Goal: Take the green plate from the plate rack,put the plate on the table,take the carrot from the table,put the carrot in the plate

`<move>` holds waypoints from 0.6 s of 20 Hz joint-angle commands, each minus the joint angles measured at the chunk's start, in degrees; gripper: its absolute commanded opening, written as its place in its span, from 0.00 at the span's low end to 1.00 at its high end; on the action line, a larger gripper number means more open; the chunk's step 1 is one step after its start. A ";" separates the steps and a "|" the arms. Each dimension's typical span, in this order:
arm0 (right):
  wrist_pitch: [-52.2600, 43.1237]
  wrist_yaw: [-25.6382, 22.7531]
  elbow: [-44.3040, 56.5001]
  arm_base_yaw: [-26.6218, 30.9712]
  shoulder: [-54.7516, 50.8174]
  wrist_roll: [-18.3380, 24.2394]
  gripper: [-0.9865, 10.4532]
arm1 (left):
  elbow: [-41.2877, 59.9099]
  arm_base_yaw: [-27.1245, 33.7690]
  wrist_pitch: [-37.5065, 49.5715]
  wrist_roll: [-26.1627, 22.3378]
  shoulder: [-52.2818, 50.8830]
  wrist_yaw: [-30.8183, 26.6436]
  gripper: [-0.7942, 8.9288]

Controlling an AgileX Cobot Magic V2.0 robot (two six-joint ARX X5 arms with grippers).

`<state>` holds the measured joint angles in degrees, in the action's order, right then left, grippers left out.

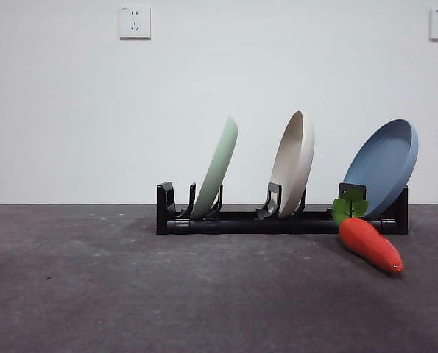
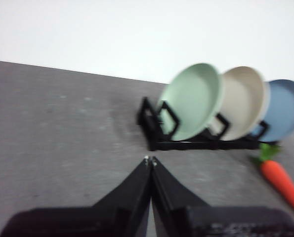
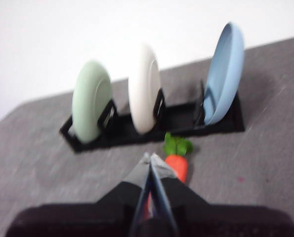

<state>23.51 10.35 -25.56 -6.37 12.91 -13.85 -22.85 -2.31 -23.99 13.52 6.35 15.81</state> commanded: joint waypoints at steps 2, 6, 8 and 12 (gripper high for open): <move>9.38 3.37 -8.98 -0.09 6.38 6.47 0.08 | -5.81 0.15 -3.93 -2.25 4.46 5.60 0.08; 20.09 7.56 -17.51 -0.11 13.14 11.67 0.08 | -11.76 0.15 -9.70 -5.77 9.73 11.96 0.08; 25.46 9.88 -21.24 -0.11 16.33 13.94 0.08 | -14.49 0.15 -12.87 -7.87 12.28 15.80 0.08; 33.86 14.38 -25.77 -0.13 20.74 16.98 0.08 | -19.12 0.13 -19.56 -12.24 16.39 21.22 0.08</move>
<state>56.14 23.92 -50.96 -6.42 33.19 0.40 -41.23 -2.31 -42.33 4.97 22.17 35.92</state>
